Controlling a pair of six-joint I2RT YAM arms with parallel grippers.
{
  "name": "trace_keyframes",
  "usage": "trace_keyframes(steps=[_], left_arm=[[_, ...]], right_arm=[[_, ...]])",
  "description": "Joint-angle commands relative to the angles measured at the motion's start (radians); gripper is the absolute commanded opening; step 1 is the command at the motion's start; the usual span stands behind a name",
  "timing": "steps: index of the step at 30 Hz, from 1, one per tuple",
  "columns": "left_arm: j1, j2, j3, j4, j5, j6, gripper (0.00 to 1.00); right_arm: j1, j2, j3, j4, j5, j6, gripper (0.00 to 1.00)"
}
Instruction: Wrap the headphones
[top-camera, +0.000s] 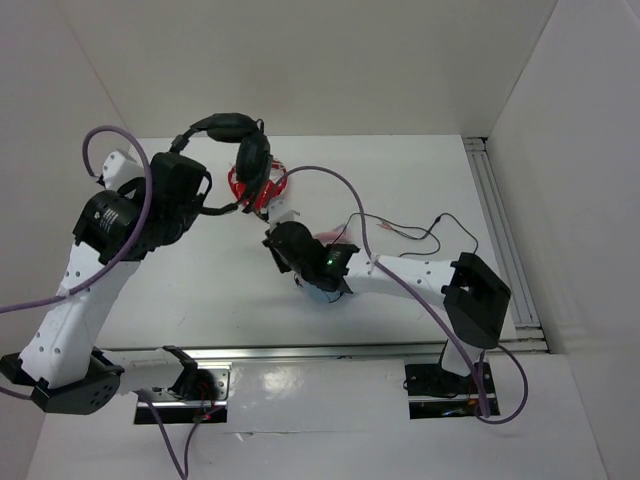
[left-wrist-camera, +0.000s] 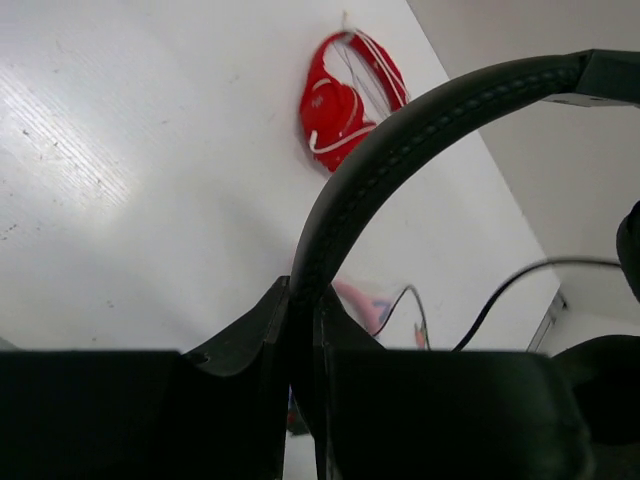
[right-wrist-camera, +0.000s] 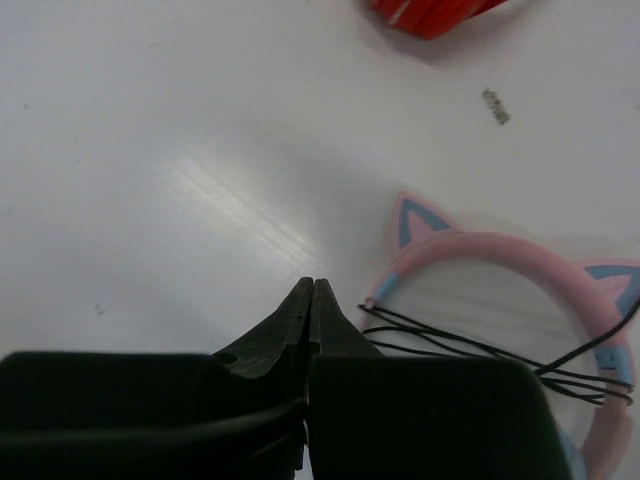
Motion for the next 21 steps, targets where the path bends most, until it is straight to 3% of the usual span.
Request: trace_keyframes(steps=[1,10,18,21], left_arm=[[0.037,-0.007,0.035,-0.026,-0.128,-0.175,0.0],[0.142,0.017,-0.15,0.026,-0.153,-0.221,0.0],[0.143,-0.021,-0.345,0.048,-0.165,-0.23,0.0],[0.195,-0.064,-0.38,0.138,-0.098,-0.145,0.0]], right_arm=[[0.08,0.022,0.097,-0.07,-0.028,-0.009,0.0],[0.223,0.066,0.223,-0.108,-0.089,-0.04,0.0],[0.212,0.134,0.338,-0.185,-0.106,-0.049,0.0],[0.201,0.172,0.329,-0.199,-0.07,-0.058,0.0]])
